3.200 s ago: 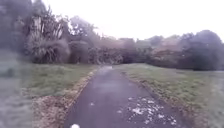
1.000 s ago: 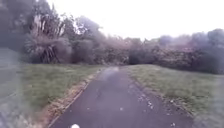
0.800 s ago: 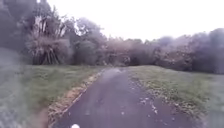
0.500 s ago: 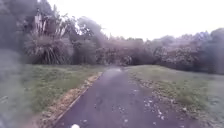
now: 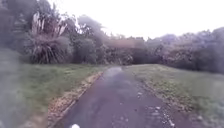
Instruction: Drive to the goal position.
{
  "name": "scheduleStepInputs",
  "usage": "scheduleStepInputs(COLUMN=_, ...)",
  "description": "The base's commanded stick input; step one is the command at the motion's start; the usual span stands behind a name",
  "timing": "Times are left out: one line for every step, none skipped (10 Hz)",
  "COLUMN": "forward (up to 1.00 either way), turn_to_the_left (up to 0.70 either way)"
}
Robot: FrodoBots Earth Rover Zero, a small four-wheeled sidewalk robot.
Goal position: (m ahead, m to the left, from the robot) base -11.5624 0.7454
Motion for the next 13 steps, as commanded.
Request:
scheduleStepInputs(forward=0.6, turn_to_the_left=0.0)
scheduleStepInputs(forward=0.6, turn_to_the_left=0.06)
scheduleStepInputs(forward=0.6, turn_to_the_left=0.13)
scheduleStepInputs(forward=0.6, turn_to_the_left=0.15)
scheduleStepInputs(forward=0.6, turn_to_the_left=0.15)
scheduleStepInputs(forward=0.6, turn_to_the_left=0.15)
scheduleStepInputs(forward=0.6, turn_to_the_left=0.15)
scheduleStepInputs(forward=0.6, turn_to_the_left=0.15)
scheduleStepInputs(forward=0.6, turn_to_the_left=0.15)
scheduleStepInputs(forward=0.6, turn_to_the_left=0.15)
scheduleStepInputs(forward=0.6, turn_to_the_left=0.15)
scheduleStepInputs(forward=0.6, turn_to_the_left=0.15)
scheduleStepInputs(forward=0.6, turn_to_the_left=0.15)
